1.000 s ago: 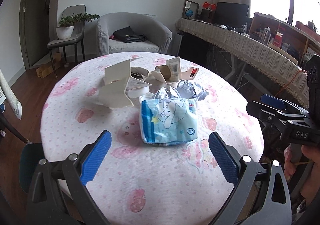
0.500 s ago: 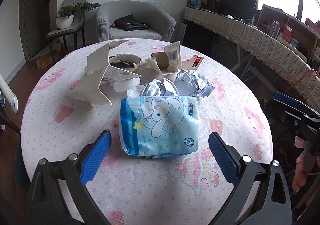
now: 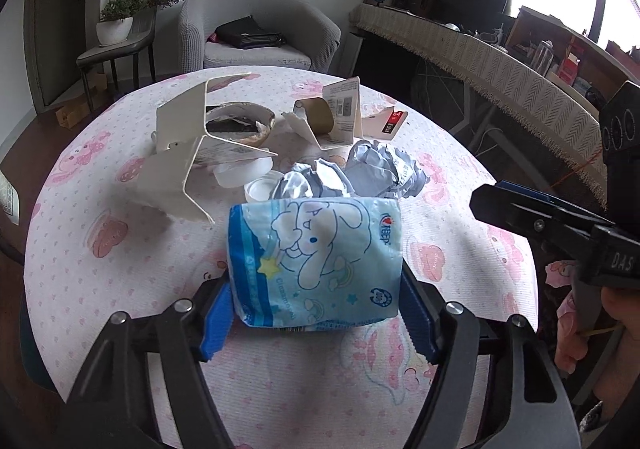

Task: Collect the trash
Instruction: 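Grasp the blue wipes pack with the left gripper while the right gripper grasps crumpled paper, then carry the wipes pack and paper ball over the green bin and release both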

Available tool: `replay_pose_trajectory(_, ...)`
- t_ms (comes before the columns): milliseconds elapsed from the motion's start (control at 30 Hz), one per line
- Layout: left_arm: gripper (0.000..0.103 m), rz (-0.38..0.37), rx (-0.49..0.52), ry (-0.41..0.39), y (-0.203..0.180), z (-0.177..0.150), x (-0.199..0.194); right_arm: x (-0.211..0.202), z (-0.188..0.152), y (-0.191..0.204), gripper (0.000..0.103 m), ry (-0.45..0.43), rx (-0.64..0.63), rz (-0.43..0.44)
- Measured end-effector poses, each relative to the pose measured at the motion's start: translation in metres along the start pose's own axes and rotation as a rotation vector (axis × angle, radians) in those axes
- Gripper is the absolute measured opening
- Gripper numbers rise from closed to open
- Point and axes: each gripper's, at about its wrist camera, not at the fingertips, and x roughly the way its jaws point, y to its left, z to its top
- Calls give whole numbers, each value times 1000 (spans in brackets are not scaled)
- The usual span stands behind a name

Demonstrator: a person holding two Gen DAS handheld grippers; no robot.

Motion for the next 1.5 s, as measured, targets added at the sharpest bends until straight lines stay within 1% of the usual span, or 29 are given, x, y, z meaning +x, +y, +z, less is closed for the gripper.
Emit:
replay_pose_trajectory(133, 74, -39, 8, -5, 7, -2, -10, 11, 7, 4, 100, 6, 20, 5)
replay_pose_trajectory(233, 74, -40, 41, -25, 8, -4, -21, 21, 10, 8, 91, 22, 38, -5)
replay_pose_trajectory(300, 74, -40, 55, -35, 12, -5, -27, 28, 14, 10, 79, 32, 46, -10)
replay_pose_trajectory(333, 74, -40, 58, -38, 14, -6, -29, 31, 15, 11, 77, 34, 51, -6)
replay_pose_trajectory(433, 74, -41, 48, -44, 22, -7, -35, 39, 19, 17, 76, 36, 56, -12)
replay_pose_trajectory(567, 74, -38, 39, -59, 38, -7, -48, 53, 23, 27, 73, 64, 50, -36)
replay_pose_trajectory(633, 74, -29, 35, -66, 45, -7, -55, 59, 24, 29, 69, 83, 56, -47)
replay_pose_trajectory(667, 74, -25, 32, -68, 49, -7, -58, 62, 25, 30, 63, 89, 61, -65)
replay_pose_trajectory(700, 74, -21, 30, -70, 52, -7, -59, 64, 25, 29, 53, 93, 69, -83)
replay_pose_trajectory(833, 74, 1, 10, -71, 70, -10, -66, 61, 27, 32, 51, 87, 102, -126)
replay_pose_trajectory(933, 74, 26, 3, -74, 83, -13, -73, 52, 29, 41, 51, 76, 71, -182)
replay_pose_trajectory(1000, 74, 44, 1, -82, 93, -17, -79, 45, 30, 47, 51, 64, 44, -202)
replay_pose_trajectory(1100, 74, 63, -21, -99, 109, -20, -89, 38, 33, 61, 51, 57, 5, -184)
replay_pose_trajectory(1300, 74, 107, -63, -127, 138, -22, -110, 24, 42, 98, 51, 10, -73, -157)
replay_pose_trajectory(1500, 74, 175, -95, -137, 173, -24, -124, 16, 45, 130, 51, -42, -132, -92)
